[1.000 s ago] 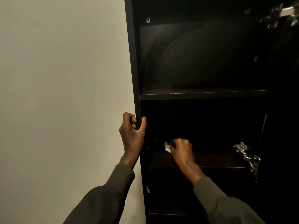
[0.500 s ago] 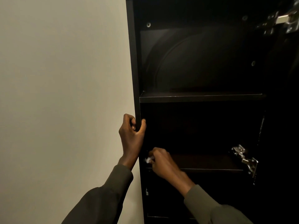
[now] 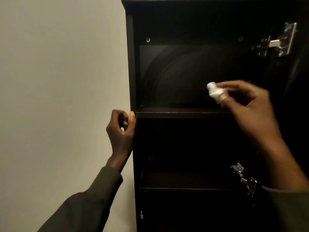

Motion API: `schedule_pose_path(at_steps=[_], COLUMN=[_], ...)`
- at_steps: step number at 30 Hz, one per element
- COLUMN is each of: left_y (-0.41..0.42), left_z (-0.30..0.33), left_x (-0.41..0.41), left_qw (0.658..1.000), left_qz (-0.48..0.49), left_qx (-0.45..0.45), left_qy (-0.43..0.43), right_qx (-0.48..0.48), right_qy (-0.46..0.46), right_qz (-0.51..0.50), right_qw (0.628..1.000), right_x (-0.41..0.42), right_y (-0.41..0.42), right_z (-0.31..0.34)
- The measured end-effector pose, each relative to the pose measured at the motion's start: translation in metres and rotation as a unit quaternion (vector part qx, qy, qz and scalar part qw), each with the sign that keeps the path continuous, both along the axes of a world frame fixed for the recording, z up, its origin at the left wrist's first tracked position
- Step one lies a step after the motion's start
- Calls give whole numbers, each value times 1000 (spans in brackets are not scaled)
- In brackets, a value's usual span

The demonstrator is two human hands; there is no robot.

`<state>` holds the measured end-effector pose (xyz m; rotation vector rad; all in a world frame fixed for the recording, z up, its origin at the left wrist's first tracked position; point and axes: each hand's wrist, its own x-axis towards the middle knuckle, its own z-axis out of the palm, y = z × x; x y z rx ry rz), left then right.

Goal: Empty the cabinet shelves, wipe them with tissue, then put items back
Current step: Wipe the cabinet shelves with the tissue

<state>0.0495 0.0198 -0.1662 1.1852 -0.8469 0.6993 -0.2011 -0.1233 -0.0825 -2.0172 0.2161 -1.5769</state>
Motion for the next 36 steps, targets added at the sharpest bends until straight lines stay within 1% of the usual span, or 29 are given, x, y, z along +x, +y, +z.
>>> schedule_pose_path(at_steps=[2, 3, 4, 6, 8, 10, 13, 15, 16, 18, 20, 22, 25, 27, 32, 36], left_y=[-6, -8, -10, -14, -17, -20, -22, -21, -21, -21, -22, -22, -21, -19, -12, -14], left_z=[26, 38, 49, 65, 74, 78, 77, 77, 77, 77, 77, 76, 76, 78, 84, 84], left_x=[4, 6, 7, 9, 10, 11, 13, 14, 14, 13, 12, 11, 12, 14, 19, 21], left_qw=[1000, 1000, 1000, 1000, 1000, 1000, 999, 999, 999, 999, 999, 999, 998, 998, 996, 996], left_qz=[12, 15, 15, 12, 15, 22, 33, 36, 37, 39, 45, 48, 50, 45, 34, 29], left_qx=[-17, -19, -19, -12, -4, -2, -1, 2, 4, 5, 1, 1, 13, 33, 73, 76], left_qy=[10, 13, 12, 4, -6, -11, -21, -27, -28, -29, -26, -22, -27, -36, -42, -36], right_qx=[-20, -14, -5, -6, -24, -5, 80, 129, 142, 147, 123, 70, -3, -31, -77, -90], right_qy=[-36, -39, -22, 64, 158, 231, 335, 368, 375, 380, 398, 417, 433, 446, 431, 435], right_qz=[-156, -218, -266, -332, -358, -353, -360, -351, -332, -254, -161, -118, -88, -58, -29, -32], right_qw=[987, 975, 964, 941, 920, 907, 867, 851, 854, 877, 895, 899, 897, 893, 899, 895], right_x=[-6, -6, -5, 0, 7, 15, 28, 35, 39, 50, 69, 94, 134, 153, 174, 179], right_y=[-18, -28, -37, -51, -57, -59, -62, -64, -64, -61, -48, -30, -6, 3, 22, 30], right_z=[18, 24, 28, 30, 29, 29, 35, 41, 43, 47, 49, 48, 47, 48, 48, 49])
